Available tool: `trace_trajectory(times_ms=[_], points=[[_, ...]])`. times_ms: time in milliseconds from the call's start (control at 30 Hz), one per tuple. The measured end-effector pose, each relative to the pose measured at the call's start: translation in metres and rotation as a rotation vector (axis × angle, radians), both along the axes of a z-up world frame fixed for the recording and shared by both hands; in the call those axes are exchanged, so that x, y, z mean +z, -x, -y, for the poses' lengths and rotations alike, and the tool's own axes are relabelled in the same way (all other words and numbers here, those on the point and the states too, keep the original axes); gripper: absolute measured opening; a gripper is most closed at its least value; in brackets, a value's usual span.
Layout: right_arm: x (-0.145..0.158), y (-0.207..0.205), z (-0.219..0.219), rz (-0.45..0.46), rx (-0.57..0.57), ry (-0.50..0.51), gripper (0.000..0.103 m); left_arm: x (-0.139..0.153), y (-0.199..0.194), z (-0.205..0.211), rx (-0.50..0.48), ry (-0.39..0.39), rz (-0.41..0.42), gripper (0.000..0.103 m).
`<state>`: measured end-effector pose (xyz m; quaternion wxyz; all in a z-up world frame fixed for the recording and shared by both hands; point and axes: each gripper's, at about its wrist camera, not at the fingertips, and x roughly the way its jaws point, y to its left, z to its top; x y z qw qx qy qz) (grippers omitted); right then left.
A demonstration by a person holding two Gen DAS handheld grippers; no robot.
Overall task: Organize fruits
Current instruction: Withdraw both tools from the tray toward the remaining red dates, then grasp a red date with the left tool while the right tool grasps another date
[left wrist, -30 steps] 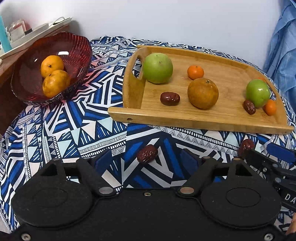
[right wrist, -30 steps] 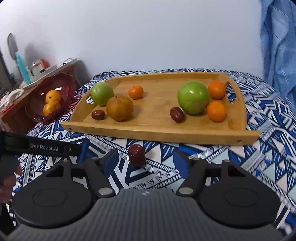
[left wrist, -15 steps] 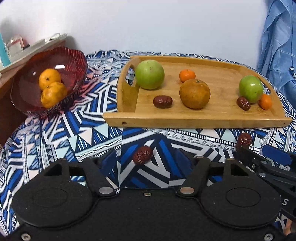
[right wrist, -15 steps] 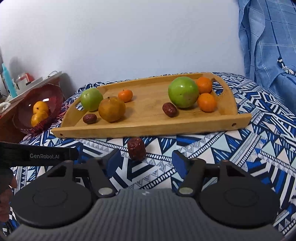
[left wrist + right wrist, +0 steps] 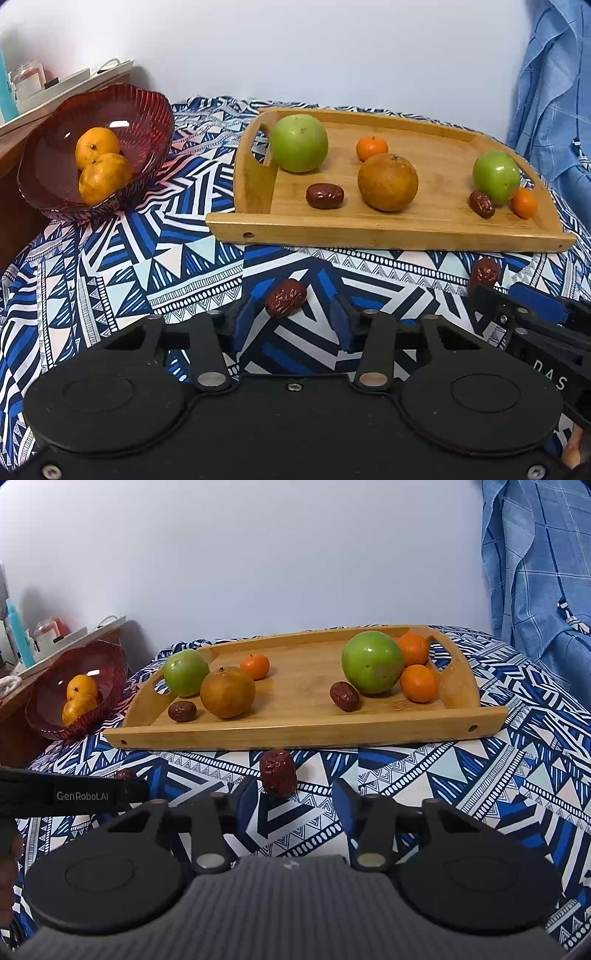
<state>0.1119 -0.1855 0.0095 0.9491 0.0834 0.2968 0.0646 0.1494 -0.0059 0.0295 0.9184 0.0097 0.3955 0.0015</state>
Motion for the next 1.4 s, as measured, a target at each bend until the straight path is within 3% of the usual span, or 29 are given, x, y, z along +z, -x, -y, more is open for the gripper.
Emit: trace_trajectory(times_ms=[100, 233, 367, 500, 867, 933, 1000, 1267, 1400], points=[[0.001, 0.0, -0.001, 0.004, 0.013, -0.001, 0.041, 0.001, 0.0, 0.0, -0.003, -0.001, -0.001, 0.026], [0.002, 0.0, -0.003, 0.006, 0.024, 0.002, 0.032, 0.001, 0.001, -0.001, -0.011, 0.005, -0.011, 0.018], [0.003, 0.0, -0.004, 0.008, 0.032, 0.003, 0.019, 0.005, 0.005, 0.001, -0.025, -0.012, 0.011, 0.016], [0.006, 0.002, -0.005, 0.029, 0.039, 0.012, 0.015, 0.006, 0.005, 0.003, -0.034, -0.018, 0.016, 0.015], [0.007, 0.002, -0.004, 0.033, 0.031, 0.013, 0.015, -0.004, -0.003, 0.006, -0.032, -0.038, 0.004, 0.02], [0.006, 0.001, -0.004, 0.025, 0.037, 0.006, 0.018, -0.004, -0.005, 0.006, -0.029, -0.036, 0.003, 0.02], [0.005, -0.002, -0.003, 0.012, 0.044, -0.003, 0.035, -0.003, -0.007, 0.006, -0.025, -0.034, 0.001, 0.021], [0.002, -0.007, -0.005, -0.007, 0.063, 0.0, 0.036, -0.006, -0.012, 0.005, -0.013, -0.035, 0.01, 0.022], [0.004, -0.013, -0.006, -0.001, 0.074, -0.002, 0.043, -0.006, -0.013, 0.005, -0.014, -0.037, 0.012, 0.022]])
